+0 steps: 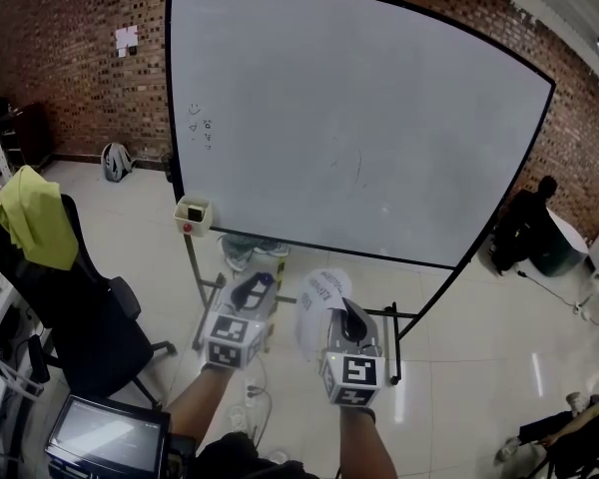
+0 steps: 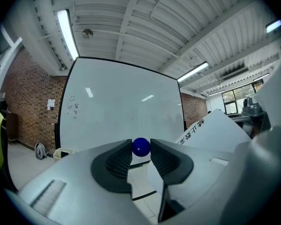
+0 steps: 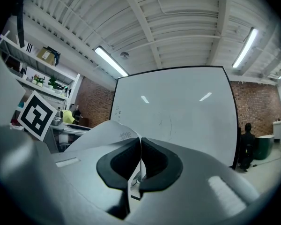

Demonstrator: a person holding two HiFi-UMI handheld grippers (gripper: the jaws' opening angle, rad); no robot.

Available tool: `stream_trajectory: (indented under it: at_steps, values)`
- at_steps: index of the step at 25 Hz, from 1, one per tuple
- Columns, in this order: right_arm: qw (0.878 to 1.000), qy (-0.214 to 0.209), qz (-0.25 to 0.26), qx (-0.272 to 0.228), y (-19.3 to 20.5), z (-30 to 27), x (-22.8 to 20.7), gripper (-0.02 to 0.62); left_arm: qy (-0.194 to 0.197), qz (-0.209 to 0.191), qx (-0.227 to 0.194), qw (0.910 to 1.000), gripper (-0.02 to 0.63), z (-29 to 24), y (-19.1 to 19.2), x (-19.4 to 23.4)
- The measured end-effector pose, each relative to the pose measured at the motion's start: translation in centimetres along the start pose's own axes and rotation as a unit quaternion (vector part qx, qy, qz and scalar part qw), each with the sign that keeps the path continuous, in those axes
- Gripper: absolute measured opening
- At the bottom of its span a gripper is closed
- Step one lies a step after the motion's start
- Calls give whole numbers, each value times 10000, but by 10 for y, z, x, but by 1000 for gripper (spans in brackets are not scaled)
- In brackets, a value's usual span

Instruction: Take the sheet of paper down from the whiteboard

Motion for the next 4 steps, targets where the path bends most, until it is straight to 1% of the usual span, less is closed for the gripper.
stream_trajectory:
  at_steps: [4]
  values:
    - [10000, 2, -10, -2, 1, -2, 2, 12, -19, -34, -27, 10000, 123, 2, -2, 0]
Point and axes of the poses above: the fingertips, and each gripper's own axes: z backward along the fingers, x to its left, y out of its underside, the point moved 5 cm from there along z, backward along the fingers, and after that the axes turned 11 degrees about x, right-handed, at the moved point
